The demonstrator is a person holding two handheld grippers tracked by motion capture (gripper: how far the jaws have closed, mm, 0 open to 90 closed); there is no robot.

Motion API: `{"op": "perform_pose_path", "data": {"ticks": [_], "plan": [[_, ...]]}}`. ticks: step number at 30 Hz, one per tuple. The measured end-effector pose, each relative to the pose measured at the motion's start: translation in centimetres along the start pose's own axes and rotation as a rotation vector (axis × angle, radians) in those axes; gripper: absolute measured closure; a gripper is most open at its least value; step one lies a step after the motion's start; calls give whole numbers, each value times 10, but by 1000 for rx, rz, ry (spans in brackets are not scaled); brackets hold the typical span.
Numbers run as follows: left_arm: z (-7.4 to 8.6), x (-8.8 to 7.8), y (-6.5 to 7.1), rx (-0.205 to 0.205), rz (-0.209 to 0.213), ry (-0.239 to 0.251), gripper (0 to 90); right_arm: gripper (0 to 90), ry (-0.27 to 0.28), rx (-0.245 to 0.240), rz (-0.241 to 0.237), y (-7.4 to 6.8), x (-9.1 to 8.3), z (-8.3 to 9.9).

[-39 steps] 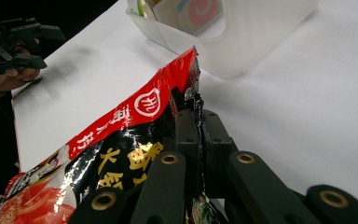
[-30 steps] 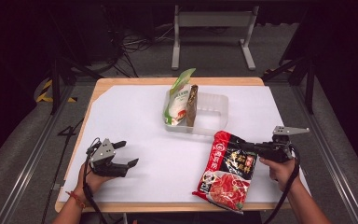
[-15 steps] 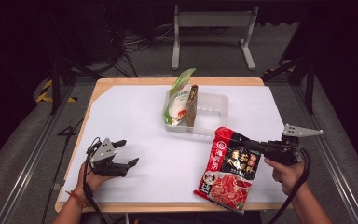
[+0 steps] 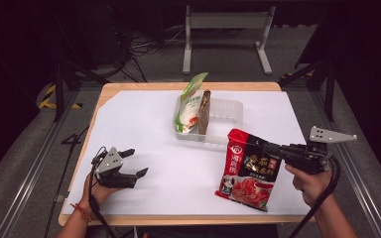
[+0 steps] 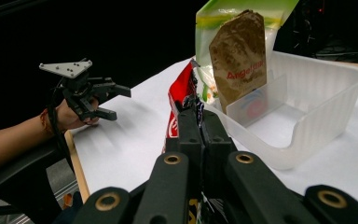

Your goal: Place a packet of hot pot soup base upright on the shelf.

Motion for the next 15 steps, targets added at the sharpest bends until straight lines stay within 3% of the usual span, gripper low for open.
{"op": "perform_pose_path", "data": {"ticks": [8,15], "plan": [[1,0,0,-1,5,-5,194,893,7,-44,16,-8,-3,-16],[1,0,-1,-5,3,-3,193,893,19,-67,69,-4,-7,-30]]}}
Point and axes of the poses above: each handheld gripper's, and its own axes: x roughly forward along the jaws, z roughly out of its underside, y roughly to its right, the point moved 7 cm from there along x, roughly forward along the jaws, and after that the axes turned 9 degrees about -x, right-handed, at the moved point
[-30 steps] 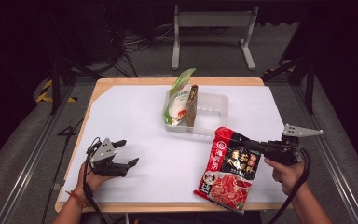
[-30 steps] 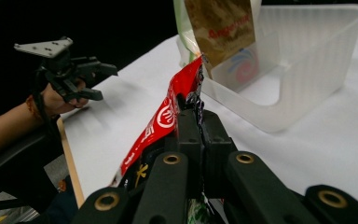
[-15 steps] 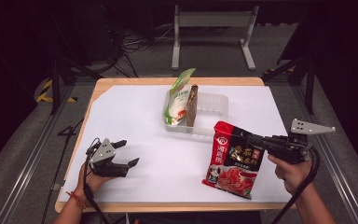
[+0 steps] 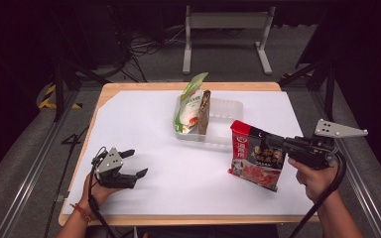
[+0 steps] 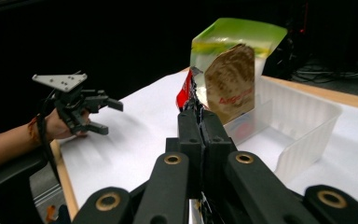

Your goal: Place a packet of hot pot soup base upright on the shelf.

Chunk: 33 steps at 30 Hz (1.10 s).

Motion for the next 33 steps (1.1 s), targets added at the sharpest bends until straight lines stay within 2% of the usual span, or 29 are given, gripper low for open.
{"op": "perform_pose_path", "data": {"ticks": [6,10,17,19,22,30,33], "plan": [[1,0,-4,-18,-18,-1,182,893,7,-13,31,5,2,-8],[0,-1,-5,-25,-39,18,159,893,19,-24,52,8,3,-16],[-1,-2,-7,-48,-36,24,146,892,39,-35,69,9,9,-34],[-1,-2,-6,-55,-31,28,146,892,34,-51,89,10,14,-39],[-1,-1,-6,-54,-29,22,141,892,37,-54,96,11,17,-44],[0,0,-6,-48,-32,17,140,892,61,-66,152,20,26,-65],[0,0,-6,-47,-33,19,139,892,71,-47,165,24,32,-72]]}}
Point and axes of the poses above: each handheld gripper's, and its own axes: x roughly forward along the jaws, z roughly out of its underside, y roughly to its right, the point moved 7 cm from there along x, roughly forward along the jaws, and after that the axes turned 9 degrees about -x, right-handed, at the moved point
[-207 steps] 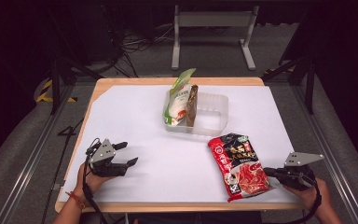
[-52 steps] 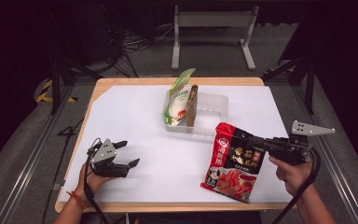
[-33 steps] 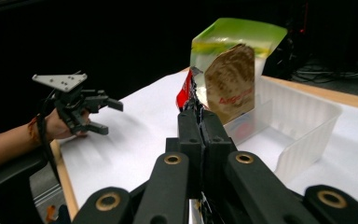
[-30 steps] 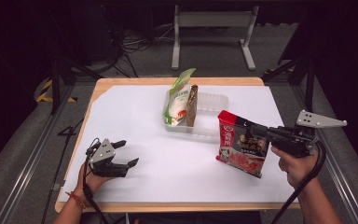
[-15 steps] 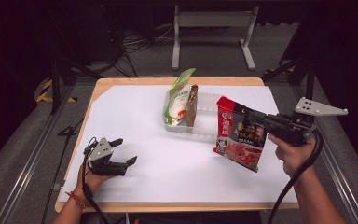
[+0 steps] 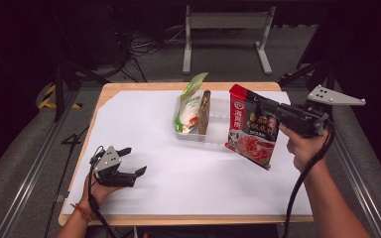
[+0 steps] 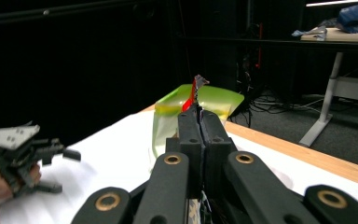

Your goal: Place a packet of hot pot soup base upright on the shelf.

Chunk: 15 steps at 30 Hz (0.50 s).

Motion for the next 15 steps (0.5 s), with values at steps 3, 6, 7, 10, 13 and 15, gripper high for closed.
{"op": "perform_pose_path", "data": {"ticks": [3,6,7,10,13,15], "plan": [[0,0,1,11,2,0,139,893,-7,-14,19,1,9,-4],[0,0,2,7,5,-2,139,892,-26,-17,45,4,22,-6],[0,0,1,7,4,1,139,892,-26,-8,46,6,26,-6],[-1,-1,1,4,8,7,140,892,-31,1,71,9,38,-9],[0,-1,1,3,10,5,140,892,-39,0,100,13,49,-10],[0,-1,2,8,13,7,140,892,-45,15,103,16,58,-12]]}}
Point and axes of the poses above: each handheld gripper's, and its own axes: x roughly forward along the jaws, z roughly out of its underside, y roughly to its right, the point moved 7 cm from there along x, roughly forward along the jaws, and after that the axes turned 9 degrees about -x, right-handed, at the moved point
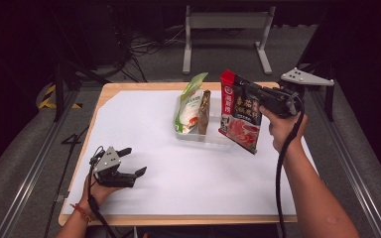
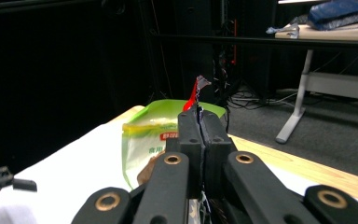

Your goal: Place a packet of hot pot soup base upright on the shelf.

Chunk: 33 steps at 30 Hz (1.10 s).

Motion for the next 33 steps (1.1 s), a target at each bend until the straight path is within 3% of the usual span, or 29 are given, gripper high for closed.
{"op": "perform_pose_path", "data": {"ticks": [8,13,16,28,33], "plan": [[0,0,0,6,7,3,140,892,-22,-8,70,8,30,-4],[0,0,0,7,11,4,140,892,-22,5,75,12,42,-3],[0,0,0,6,13,2,141,892,-38,-12,99,13,52,-1],[-1,-1,0,11,6,9,144,891,-42,20,125,24,79,7],[0,0,-1,13,2,5,147,890,7,70,121,29,85,13]]}}
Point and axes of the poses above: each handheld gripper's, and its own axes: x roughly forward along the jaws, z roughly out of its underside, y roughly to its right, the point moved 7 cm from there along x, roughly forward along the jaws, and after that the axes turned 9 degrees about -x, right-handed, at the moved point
